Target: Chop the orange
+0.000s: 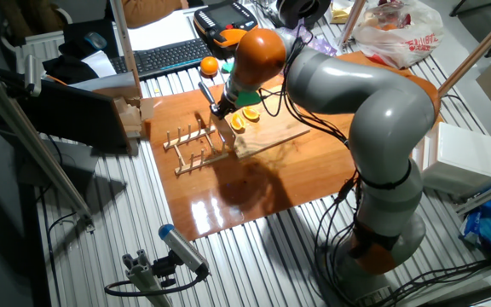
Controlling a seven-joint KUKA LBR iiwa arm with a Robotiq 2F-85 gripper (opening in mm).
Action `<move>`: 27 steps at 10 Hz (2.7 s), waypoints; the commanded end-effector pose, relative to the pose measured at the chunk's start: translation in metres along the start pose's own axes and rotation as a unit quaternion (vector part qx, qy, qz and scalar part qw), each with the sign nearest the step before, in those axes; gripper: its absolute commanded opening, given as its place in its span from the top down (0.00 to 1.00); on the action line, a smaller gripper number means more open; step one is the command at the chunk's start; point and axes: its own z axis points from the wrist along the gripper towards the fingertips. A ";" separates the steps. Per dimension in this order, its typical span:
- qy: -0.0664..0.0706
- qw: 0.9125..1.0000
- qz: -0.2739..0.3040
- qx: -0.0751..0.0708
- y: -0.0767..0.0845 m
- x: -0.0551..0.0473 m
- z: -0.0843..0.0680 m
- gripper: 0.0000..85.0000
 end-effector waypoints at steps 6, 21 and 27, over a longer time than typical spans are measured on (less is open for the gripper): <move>-0.017 0.999 -0.004 0.039 0.007 0.007 0.029 1.00; 0.046 0.993 -0.010 0.104 0.009 0.009 0.092 1.00; 0.047 0.993 -0.010 0.105 0.009 0.009 0.096 0.80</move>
